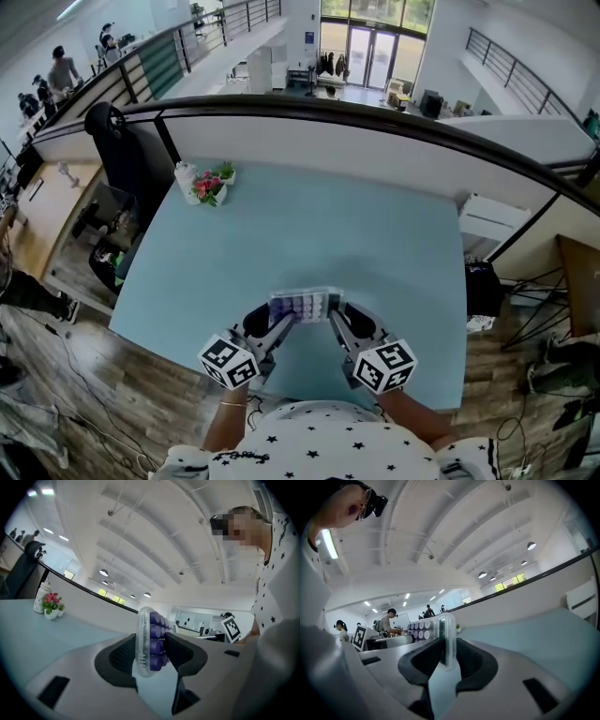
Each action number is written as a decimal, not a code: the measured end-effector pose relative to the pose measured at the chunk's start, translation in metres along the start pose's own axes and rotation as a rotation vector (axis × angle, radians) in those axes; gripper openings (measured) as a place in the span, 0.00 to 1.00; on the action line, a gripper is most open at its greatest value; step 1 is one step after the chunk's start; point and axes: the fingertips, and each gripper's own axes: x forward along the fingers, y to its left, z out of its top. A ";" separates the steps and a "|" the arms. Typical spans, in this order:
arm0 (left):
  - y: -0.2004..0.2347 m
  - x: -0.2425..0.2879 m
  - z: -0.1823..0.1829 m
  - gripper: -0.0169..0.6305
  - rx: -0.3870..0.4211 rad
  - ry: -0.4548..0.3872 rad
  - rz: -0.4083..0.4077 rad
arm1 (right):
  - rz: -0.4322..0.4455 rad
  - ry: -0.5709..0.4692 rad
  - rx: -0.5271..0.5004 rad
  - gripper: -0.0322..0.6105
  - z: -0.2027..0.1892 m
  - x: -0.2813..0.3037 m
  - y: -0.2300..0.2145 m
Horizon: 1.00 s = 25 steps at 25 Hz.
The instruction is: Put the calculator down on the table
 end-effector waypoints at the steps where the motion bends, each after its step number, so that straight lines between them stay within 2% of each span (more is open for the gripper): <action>1: 0.005 0.001 -0.004 0.33 -0.005 0.010 -0.005 | -0.012 0.009 0.006 0.19 -0.005 0.003 -0.002; 16: 0.054 0.012 -0.067 0.34 -0.076 0.158 -0.057 | -0.155 0.150 0.071 0.19 -0.073 0.034 -0.024; 25: 0.072 0.013 -0.090 0.34 -0.099 0.224 -0.065 | -0.198 0.220 0.133 0.19 -0.102 0.044 -0.030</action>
